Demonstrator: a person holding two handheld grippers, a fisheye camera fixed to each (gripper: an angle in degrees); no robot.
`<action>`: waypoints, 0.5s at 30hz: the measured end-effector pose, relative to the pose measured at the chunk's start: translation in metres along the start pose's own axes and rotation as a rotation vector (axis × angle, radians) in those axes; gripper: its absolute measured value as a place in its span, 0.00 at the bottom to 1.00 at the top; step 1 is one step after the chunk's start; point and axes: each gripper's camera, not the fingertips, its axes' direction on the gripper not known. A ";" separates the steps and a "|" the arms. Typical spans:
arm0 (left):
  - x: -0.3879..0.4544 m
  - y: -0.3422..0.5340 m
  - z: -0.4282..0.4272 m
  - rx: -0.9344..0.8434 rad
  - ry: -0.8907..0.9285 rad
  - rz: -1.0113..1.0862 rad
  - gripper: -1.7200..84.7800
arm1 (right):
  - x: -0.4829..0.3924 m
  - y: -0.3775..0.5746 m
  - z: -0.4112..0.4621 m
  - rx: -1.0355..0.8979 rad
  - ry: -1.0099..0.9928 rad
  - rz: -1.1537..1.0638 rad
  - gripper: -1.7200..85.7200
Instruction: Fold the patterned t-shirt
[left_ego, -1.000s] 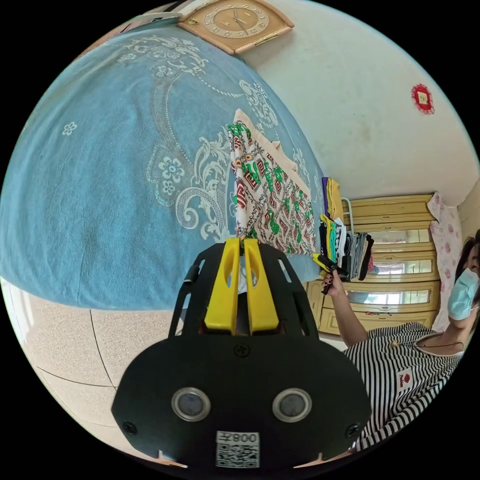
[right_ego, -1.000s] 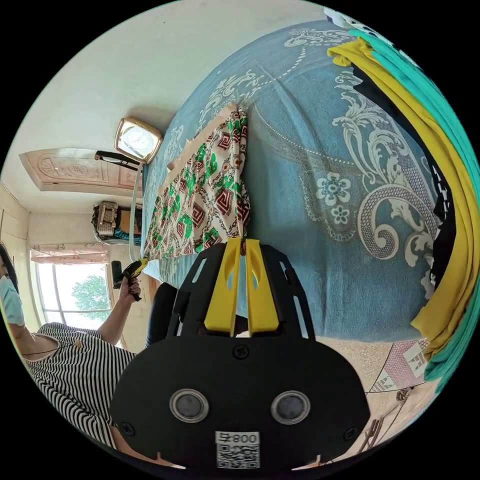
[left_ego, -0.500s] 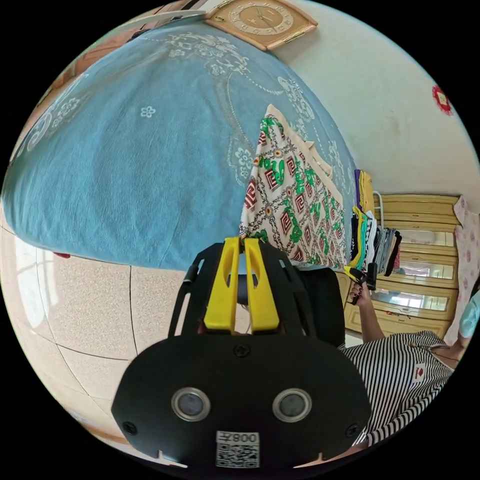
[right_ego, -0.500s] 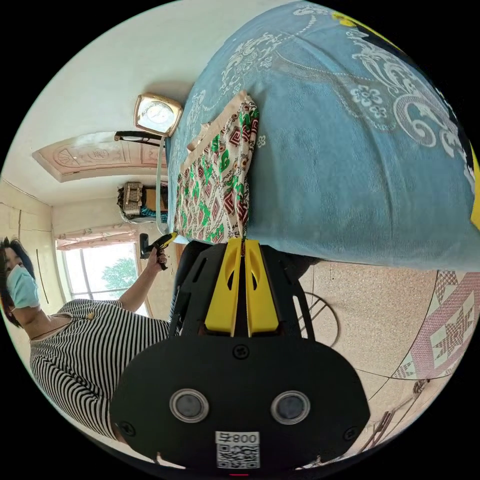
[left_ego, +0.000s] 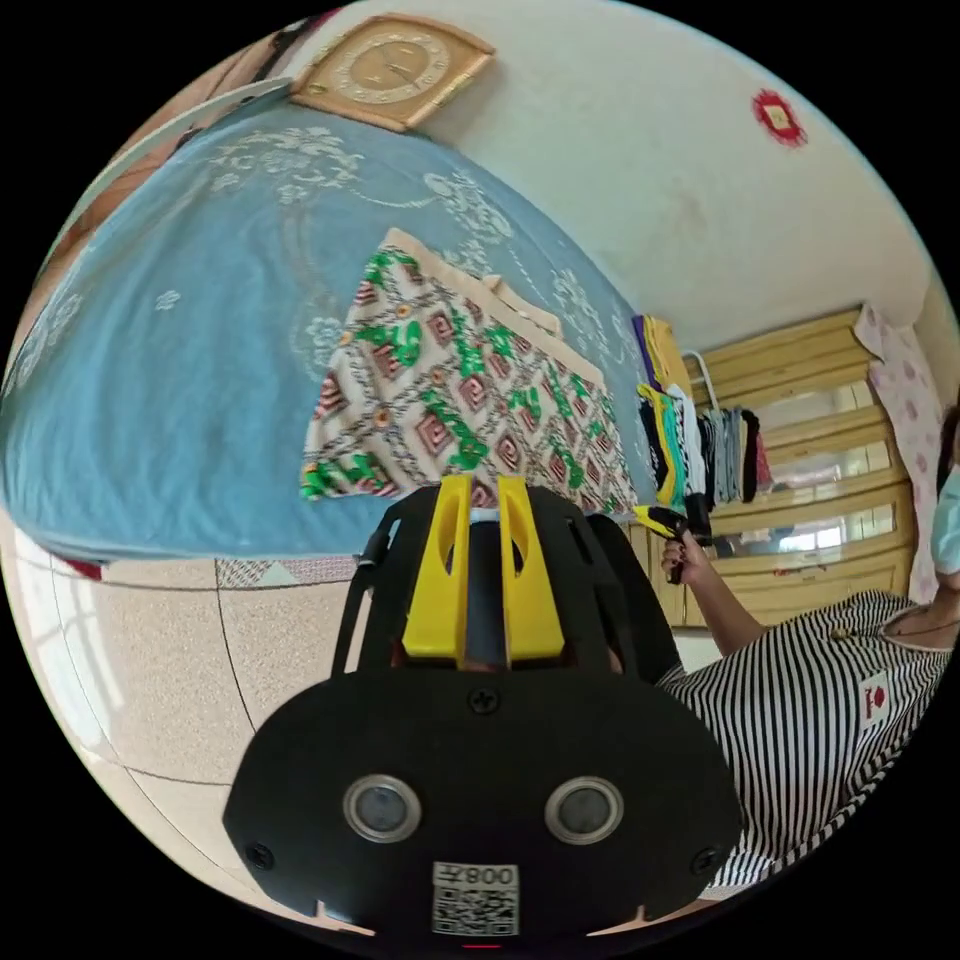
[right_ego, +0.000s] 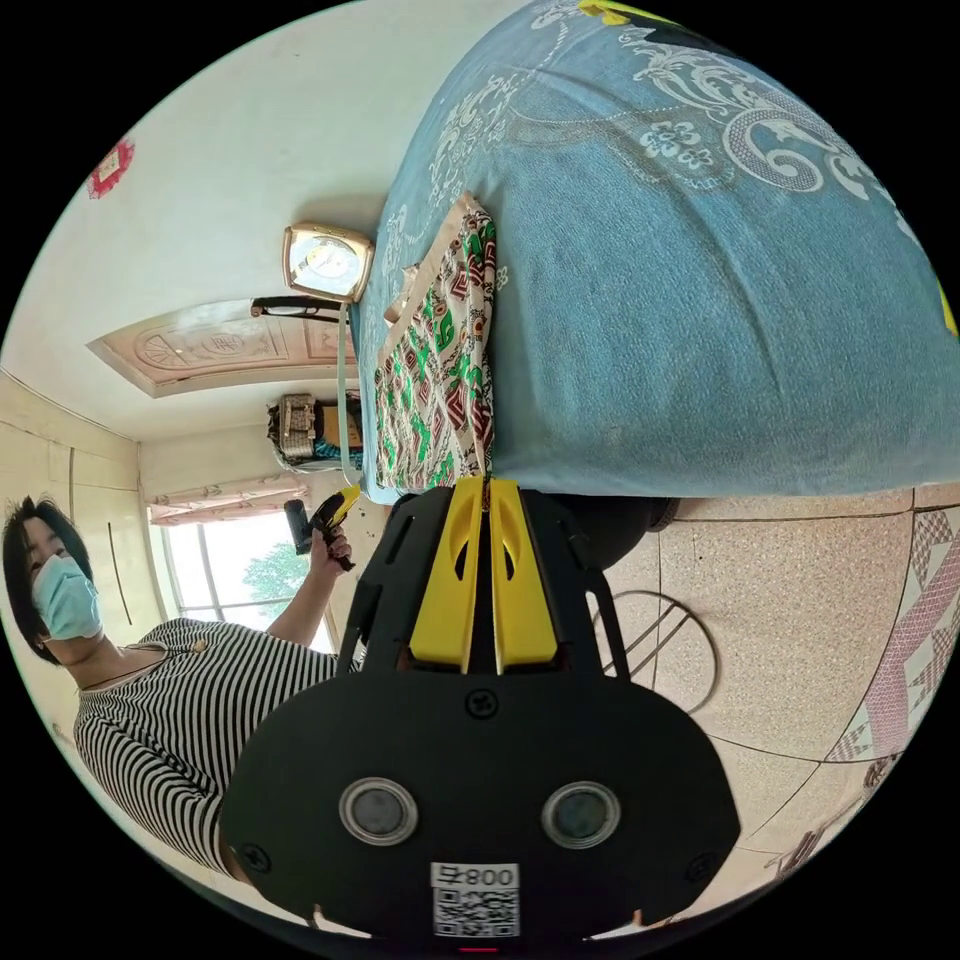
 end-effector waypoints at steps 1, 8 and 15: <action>0.032 -0.004 0.024 -0.050 0.036 0.090 0.09 | 0.001 0.001 0.000 0.004 -0.006 0.001 0.05; 0.235 -0.002 0.174 -0.300 0.110 0.625 0.12 | -0.005 0.005 -0.006 0.032 -0.090 -0.019 0.05; 0.357 0.038 0.249 -0.328 -0.051 0.949 0.12 | -0.026 -0.002 -0.002 0.024 -0.122 -0.059 0.05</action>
